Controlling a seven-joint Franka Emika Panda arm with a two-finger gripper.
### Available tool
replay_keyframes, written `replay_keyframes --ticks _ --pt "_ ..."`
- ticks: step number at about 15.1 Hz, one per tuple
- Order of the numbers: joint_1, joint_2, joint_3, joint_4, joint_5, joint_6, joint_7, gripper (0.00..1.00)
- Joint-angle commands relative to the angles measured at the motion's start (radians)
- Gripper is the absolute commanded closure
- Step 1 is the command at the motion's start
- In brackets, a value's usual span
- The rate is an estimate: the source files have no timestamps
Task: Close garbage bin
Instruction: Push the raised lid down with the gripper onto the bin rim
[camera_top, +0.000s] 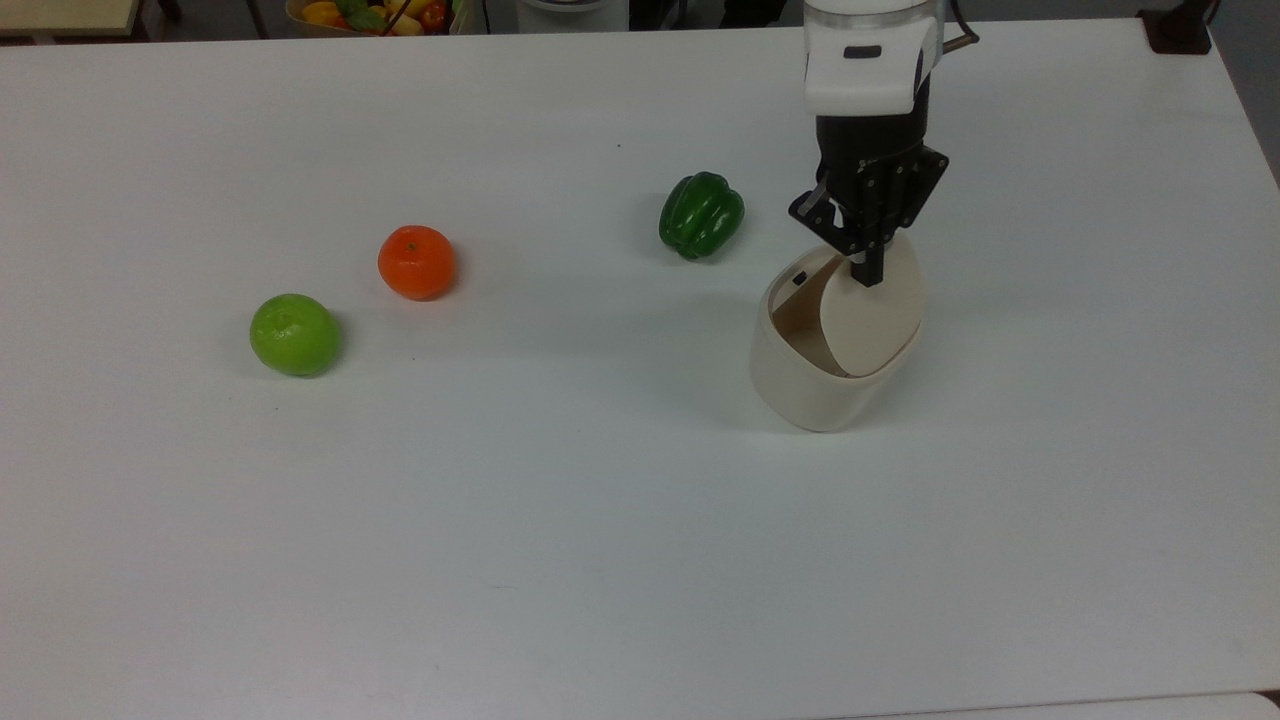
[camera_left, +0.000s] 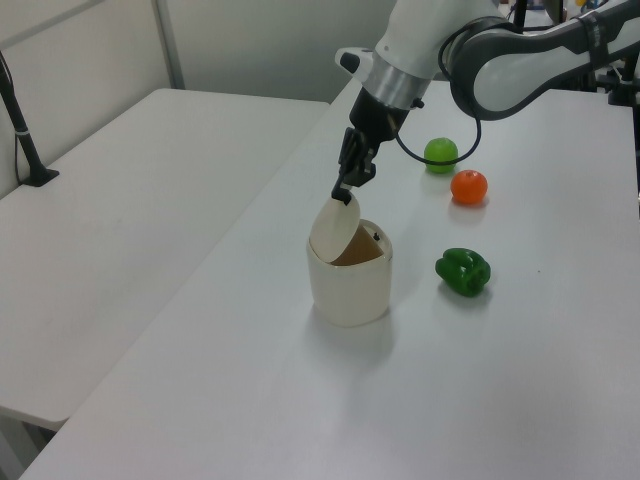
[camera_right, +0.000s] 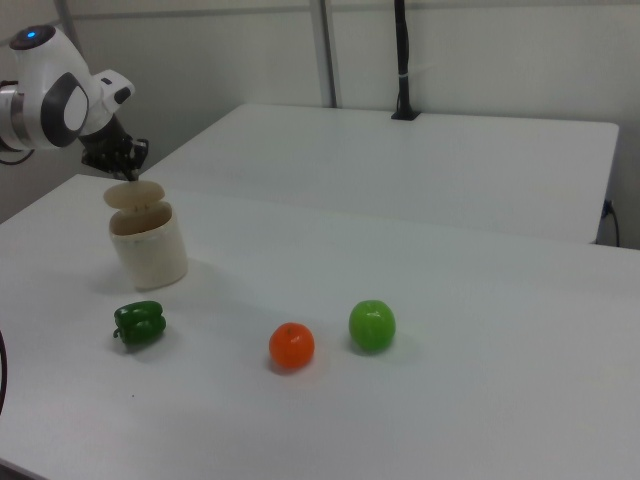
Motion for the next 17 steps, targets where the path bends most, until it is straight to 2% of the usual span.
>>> replay_keyframes --ticks 1,6,17 --pt "0.001 -0.017 -0.005 -0.015 -0.009 -0.088 -0.062 1.00" --pt "-0.002 -0.005 -0.005 -0.015 -0.041 -0.141 -0.065 1.00" --pt "0.004 0.077 -0.005 -0.020 -0.044 -0.138 -0.069 1.00"
